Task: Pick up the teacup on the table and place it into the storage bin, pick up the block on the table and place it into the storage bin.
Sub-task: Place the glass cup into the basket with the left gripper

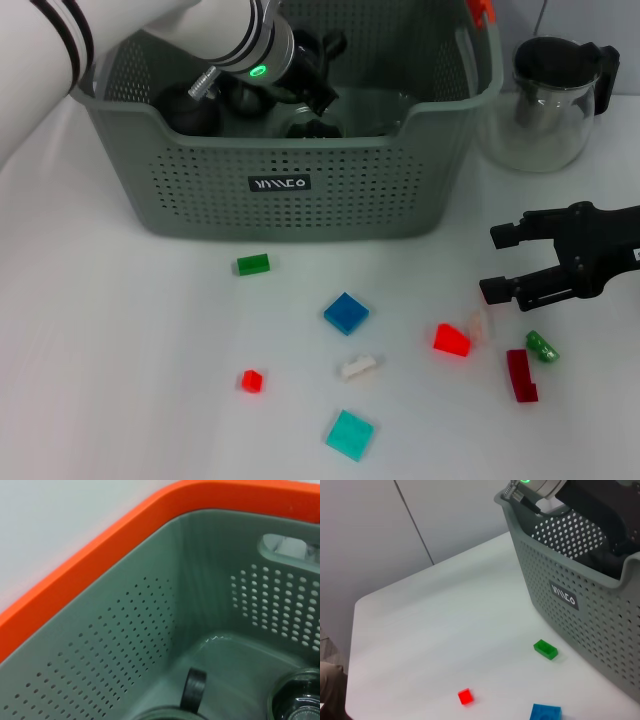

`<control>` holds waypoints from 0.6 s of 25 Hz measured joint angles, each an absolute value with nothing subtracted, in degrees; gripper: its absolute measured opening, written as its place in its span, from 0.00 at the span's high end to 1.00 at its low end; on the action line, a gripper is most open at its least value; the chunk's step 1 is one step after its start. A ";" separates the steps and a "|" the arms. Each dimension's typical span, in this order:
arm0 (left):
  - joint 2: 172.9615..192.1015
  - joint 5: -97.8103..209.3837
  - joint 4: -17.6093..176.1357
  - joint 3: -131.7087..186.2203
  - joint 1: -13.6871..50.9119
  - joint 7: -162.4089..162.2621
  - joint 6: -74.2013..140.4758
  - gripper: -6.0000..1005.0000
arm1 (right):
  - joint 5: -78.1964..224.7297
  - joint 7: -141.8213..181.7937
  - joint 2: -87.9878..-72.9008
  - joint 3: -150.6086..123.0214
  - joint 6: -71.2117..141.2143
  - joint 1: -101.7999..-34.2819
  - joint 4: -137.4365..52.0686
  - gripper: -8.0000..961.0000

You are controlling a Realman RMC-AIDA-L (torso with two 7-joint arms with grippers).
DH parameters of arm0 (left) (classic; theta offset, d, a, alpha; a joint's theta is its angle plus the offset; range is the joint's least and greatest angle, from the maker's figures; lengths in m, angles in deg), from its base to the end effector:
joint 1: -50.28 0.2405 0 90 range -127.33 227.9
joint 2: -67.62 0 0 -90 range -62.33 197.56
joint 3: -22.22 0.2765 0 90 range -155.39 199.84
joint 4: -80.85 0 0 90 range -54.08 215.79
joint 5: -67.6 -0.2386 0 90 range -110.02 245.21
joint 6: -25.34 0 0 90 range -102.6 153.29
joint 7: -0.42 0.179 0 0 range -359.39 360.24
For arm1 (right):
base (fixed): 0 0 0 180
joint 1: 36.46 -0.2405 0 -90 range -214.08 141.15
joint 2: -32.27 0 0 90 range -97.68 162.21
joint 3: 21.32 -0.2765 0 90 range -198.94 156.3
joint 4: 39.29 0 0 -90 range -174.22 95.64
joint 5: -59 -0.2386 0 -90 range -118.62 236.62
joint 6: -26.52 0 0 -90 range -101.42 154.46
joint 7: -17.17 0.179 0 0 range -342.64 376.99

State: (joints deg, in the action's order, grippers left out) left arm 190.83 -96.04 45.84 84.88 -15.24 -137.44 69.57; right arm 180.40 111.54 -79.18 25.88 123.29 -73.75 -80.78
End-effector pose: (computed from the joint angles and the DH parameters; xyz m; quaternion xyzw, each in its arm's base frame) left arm -0.1230 0.5499 -0.0961 -0.9110 -0.1877 0.0980 0.3538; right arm 0.2575 0.3946 0.0010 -0.9668 0.2203 0.1250 0.0346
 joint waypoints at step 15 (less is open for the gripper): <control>190.57 -96.00 41.21 84.45 -13.20 -138.65 70.15 0.53 | 180.47 111.64 -79.27 25.49 123.01 -73.57 -80.77 0.00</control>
